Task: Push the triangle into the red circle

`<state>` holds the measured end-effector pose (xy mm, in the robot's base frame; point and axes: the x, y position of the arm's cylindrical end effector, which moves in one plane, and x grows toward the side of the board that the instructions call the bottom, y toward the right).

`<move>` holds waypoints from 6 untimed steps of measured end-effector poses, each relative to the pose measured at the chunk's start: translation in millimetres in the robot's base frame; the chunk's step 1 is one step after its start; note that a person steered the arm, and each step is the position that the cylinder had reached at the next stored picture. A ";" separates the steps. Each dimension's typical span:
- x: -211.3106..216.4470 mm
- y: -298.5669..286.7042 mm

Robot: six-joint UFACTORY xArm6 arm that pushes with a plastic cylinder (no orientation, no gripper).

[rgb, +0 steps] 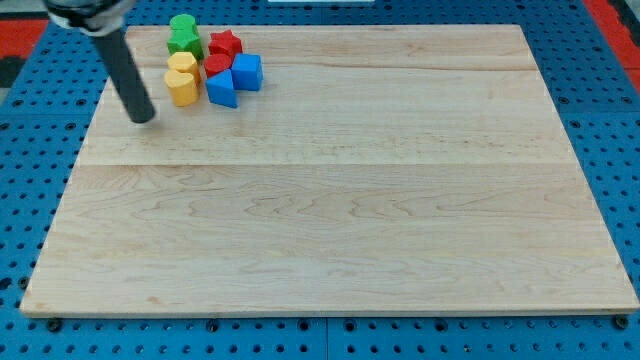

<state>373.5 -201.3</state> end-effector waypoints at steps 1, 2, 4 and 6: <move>-3.7 35.9; -13.0 63.3; -29.5 104.3; -42.8 106.4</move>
